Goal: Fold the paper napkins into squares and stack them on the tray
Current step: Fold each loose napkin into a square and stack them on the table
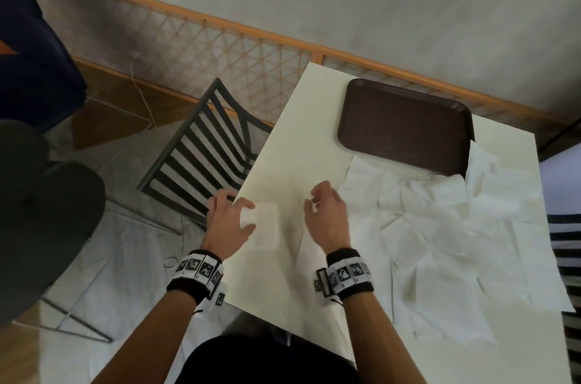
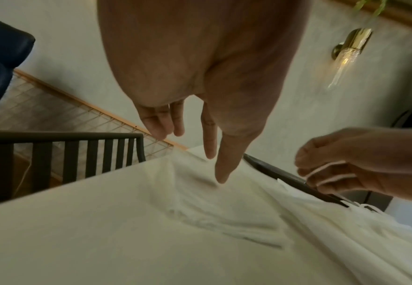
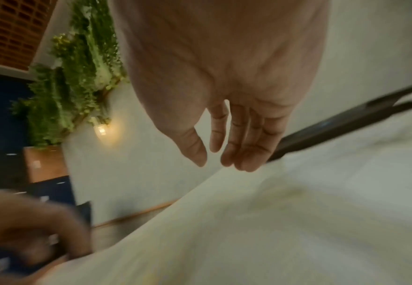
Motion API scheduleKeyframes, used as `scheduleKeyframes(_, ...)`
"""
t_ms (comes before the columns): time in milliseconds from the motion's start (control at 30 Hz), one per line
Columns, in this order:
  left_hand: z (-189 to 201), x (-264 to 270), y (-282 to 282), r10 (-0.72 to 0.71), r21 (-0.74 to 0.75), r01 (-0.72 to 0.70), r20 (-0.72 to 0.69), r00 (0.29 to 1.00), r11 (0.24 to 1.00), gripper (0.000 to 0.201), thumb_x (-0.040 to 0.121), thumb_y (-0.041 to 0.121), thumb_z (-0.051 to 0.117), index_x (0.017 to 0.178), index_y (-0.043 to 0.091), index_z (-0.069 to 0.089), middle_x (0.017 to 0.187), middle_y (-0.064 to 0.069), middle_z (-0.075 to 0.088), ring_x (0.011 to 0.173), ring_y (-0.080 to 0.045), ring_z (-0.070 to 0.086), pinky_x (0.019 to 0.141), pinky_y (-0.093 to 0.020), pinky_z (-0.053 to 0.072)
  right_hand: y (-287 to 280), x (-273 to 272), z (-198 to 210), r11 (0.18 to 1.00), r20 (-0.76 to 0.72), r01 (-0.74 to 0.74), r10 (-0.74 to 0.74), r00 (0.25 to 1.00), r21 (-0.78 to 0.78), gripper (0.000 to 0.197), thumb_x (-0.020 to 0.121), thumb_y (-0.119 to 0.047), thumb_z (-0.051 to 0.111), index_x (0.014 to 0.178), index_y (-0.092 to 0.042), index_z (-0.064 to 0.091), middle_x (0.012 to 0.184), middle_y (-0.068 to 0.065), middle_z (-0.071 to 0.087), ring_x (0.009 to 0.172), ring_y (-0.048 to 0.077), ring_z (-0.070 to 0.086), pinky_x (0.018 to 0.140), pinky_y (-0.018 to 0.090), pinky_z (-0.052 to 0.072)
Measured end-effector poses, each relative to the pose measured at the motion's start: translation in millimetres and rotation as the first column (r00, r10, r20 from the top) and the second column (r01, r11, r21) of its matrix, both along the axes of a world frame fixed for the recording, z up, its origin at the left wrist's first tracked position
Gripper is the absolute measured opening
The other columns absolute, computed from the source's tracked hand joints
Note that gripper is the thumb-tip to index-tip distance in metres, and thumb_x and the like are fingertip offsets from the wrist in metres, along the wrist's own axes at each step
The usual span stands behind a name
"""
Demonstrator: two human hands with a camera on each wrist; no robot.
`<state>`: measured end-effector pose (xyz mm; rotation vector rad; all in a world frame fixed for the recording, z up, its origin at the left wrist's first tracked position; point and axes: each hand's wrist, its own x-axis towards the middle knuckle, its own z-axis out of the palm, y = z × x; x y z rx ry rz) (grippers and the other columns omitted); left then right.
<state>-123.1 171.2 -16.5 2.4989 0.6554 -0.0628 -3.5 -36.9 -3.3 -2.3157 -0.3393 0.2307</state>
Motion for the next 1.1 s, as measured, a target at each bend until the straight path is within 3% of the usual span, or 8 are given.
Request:
scheduleKeyframes(100, 8.5, -2.0, -6.2, -0.015, -0.006, 0.016, 0.120, 0.993, 1.000, 0.040, 0.085, 0.027, 0.088, 0.121, 0.031, 0.072, 0.139, 0.003, 0.045, 0.127, -0.019, 0.032, 0.110, -0.038, 0.037, -54.5, 35.3, 2.3, 0.949, 0.009, 0.125, -0.128, 0.992, -0.291, 0.042, 0.100, -0.036, 0.072, 0.131, -0.012, 0.055, 0.127, 0.015, 0.062, 0.119, 0.041, 0.060, 0.100, 0.053, 0.054)
scheduleKeyframes(200, 16.3, 3.9, -18.3, -0.070, -0.070, 0.082, 0.168, 0.983, 0.994, 0.032, 0.089, 0.024, 0.085, 0.117, 0.032, 0.072, 0.127, 0.012, 0.051, 0.122, -0.012, 0.037, 0.104, -0.026, 0.032, -89.0, 49.4, -2.8, 0.827, -0.114, 0.027, -0.109, 0.987, -0.562, 0.052, 0.098, -0.048, 0.075, 0.135, -0.018, 0.055, 0.133, 0.010, 0.064, 0.128, 0.040, 0.060, 0.105, 0.055, 0.053)
scheduleKeyframes(300, 21.5, 15.3, -36.8, -0.132, -0.168, 0.165, 0.194, 0.972, 0.972, 0.026, 0.093, 0.023, 0.080, 0.114, 0.034, 0.070, 0.121, 0.014, 0.058, 0.118, -0.010, 0.047, 0.105, -0.028, 0.040, -100.7, 49.2, -14.2, 0.917, -0.079, 0.076, -0.116, 0.990, -0.391, 0.017, 0.102, -0.026, 0.075, 0.112, -0.022, 0.061, 0.112, 0.005, 0.073, 0.107, 0.031, 0.069, 0.091, 0.047, 0.059)
scheduleKeyframes(567, 37.3, 48.3, -88.5, -0.161, -0.422, 0.246, 0.226, 0.961, 0.873, 0.013, 0.101, 0.028, 0.073, 0.113, 0.023, 0.073, 0.107, 0.010, 0.073, 0.098, -0.003, 0.069, 0.087, -0.025, 0.058, -113.3, 39.8, -0.6, 0.979, -0.253, 0.161, -0.189, 0.949, -0.126, 0.015, 0.093, -0.019, 0.088, 0.102, -0.018, 0.075, 0.090, -0.004, 0.075, 0.105, 0.025, 0.073, 0.097, 0.041, 0.061)
scheduleKeyframes(733, 45.9, 64.9, -113.4, -0.063, -0.580, 0.100, 0.083, 0.995, 0.808, 0.066, 0.097, 0.050, 0.075, 0.150, 0.023, 0.046, 0.128, 0.003, 0.064, 0.101, -0.010, 0.073, 0.094, -0.032, 0.060, -115.6, 20.0, 52.0, 0.973, -0.177, 0.155, -0.125, 0.976, 0.173, 0.011, 0.097, -0.027, 0.085, 0.089, -0.030, 0.077, 0.084, -0.012, 0.082, 0.077, 0.001, 0.074, 0.070, 0.018, 0.052)
scheduleKeyframes(900, 64.5, 72.7, -127.9, 0.245, -0.910, 0.010, 0.122, 0.962, 0.414, 0.054, 0.093, 0.019, 0.085, 0.139, 0.014, 0.056, 0.126, -0.010, 0.077, 0.112, -0.024, 0.077, 0.095, -0.041, 0.064, -122.0, 4.4, 81.9, 0.890, -0.197, 0.173, -0.097, 0.976, 0.421, 0.014, 0.099, -0.029, 0.084, 0.099, -0.023, 0.071, 0.088, -0.001, 0.081, 0.078, 0.020, 0.071, 0.073, 0.036, 0.056)
scheduleKeyframes(1000, 79.3, 76.0, -127.6, 0.280, -0.885, 0.082, 0.231, 0.932, 0.459, 0.026, 0.095, 0.009, 0.081, 0.116, 0.000, 0.068, 0.109, -0.014, 0.081, 0.110, -0.040, 0.075, 0.097, -0.046, 0.062, -127.2, 4.9, 78.4, 0.881, -0.296, 0.160, -0.023, 0.955, 0.446, 0.023, 0.097, -0.031, 0.085, 0.103, -0.014, 0.069, 0.100, 0.007, 0.077, 0.089, 0.030, 0.074, 0.079, 0.046, 0.060)
scheduleKeyframes(1100, 94.1, 75.7, -122.3, 0.272, -0.871, 0.098, 0.255, 0.928, 0.481, 0.027, 0.097, 0.025, 0.081, 0.117, 0.008, 0.073, 0.110, -0.010, 0.081, 0.110, -0.036, 0.075, 0.101, -0.051, 0.061, -125.4, 4.3, 76.8, 0.863, -0.326, 0.122, 0.052, 0.944, 0.491, 0.044, 0.096, -0.033, 0.085, 0.093, 0.002, 0.058, 0.098, 0.029, 0.066, 0.082, 0.028, 0.065, 0.075, 0.047, 0.053)
